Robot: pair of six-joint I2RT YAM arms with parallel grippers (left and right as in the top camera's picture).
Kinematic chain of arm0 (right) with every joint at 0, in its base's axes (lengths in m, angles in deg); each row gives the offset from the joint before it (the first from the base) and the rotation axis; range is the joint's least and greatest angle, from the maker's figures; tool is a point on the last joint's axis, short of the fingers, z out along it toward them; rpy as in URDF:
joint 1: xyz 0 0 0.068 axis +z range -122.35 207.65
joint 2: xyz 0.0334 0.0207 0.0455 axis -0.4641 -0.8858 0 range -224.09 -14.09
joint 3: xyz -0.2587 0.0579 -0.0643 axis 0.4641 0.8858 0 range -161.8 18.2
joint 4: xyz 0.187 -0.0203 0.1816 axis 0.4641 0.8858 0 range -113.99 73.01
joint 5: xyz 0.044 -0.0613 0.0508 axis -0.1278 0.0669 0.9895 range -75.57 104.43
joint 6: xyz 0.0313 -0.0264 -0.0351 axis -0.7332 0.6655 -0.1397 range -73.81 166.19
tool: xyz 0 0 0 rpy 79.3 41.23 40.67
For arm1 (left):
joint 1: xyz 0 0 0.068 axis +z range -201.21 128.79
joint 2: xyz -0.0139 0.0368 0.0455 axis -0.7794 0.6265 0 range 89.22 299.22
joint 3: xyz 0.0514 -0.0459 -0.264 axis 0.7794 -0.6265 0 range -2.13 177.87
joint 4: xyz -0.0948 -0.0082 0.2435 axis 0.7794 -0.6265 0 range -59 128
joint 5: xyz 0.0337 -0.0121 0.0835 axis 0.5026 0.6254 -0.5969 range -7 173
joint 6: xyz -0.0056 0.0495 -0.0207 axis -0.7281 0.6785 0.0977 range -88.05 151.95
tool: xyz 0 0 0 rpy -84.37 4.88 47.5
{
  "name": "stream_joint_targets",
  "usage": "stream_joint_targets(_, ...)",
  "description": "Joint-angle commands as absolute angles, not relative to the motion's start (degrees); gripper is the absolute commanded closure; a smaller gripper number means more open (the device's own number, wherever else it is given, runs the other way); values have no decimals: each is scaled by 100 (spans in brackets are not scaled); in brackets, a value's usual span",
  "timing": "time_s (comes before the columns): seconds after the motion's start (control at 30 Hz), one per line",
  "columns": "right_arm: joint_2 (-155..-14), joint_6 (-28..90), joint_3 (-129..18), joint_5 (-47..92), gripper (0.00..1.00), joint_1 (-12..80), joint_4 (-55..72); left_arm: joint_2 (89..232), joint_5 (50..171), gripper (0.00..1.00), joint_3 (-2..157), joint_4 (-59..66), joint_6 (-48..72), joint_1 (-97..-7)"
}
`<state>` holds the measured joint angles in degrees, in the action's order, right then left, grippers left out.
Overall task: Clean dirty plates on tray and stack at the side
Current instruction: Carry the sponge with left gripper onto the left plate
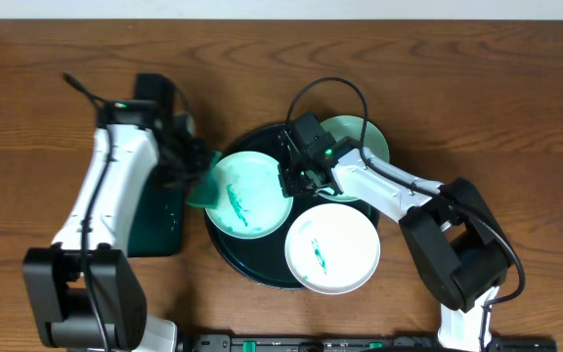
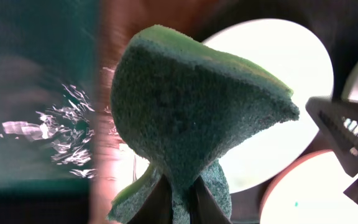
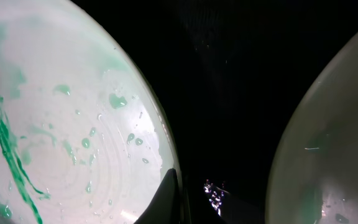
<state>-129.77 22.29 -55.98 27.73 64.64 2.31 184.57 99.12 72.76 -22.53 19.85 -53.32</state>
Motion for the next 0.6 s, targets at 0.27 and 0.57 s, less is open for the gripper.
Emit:
stream_joint_targets(0.27,-13073,2137,-5702,2821,99,6508,238,18438,9101,93,6044,-946,92,-6241)
stream_joint_targets(0.57,-13073,2135,-5702,2821,99,6510,236,18471,9077,93,5517,-284,158,-6694)
